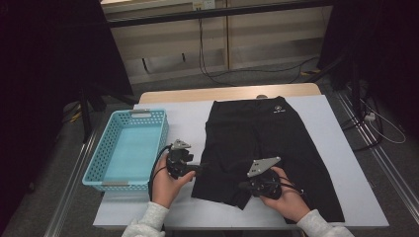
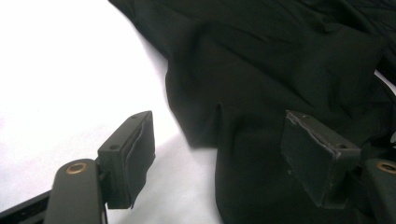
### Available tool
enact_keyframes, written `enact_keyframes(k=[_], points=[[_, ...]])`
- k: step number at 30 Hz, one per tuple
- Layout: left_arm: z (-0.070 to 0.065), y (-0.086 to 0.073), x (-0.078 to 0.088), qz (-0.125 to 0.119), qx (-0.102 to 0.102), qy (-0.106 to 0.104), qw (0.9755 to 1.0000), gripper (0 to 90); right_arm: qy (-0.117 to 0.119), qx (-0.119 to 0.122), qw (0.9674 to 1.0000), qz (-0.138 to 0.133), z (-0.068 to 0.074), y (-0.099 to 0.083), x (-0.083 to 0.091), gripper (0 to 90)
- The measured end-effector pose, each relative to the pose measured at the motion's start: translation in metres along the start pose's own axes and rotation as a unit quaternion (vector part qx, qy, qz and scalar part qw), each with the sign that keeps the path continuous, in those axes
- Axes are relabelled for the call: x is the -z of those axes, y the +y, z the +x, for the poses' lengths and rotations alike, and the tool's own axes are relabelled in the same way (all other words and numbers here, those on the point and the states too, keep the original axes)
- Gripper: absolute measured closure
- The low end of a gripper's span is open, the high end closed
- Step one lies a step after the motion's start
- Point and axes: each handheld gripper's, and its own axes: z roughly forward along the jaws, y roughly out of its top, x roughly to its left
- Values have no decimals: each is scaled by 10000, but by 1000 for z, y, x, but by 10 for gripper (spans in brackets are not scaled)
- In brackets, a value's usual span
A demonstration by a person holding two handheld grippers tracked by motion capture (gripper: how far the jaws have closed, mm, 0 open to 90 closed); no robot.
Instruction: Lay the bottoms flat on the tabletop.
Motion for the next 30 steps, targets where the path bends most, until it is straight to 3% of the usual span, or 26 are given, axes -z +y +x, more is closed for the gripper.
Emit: enact_keyframes(k=[8, 14, 22, 26, 30], points=[[1, -2, -1, 79, 103, -45, 9999, 299, 29, 98, 9999, 100, -1, -1, 5, 894], [1, -3, -1, 127, 185, -77, 9997, 336, 120, 10, 9999, 108, -3, -4, 8, 894], [-1, -8, -8, 460, 149, -40, 9988, 463, 99, 13, 9999, 81, -2, -4, 8, 891], [-4, -9, -8, 474, -2, 30, 9989, 539, 81, 32, 9999, 59, -3, -4, 7, 890], [-8, -10, -8, 560, 21, 0, 9984, 644, -15, 83, 9999, 94, -1, -3, 8, 890]])
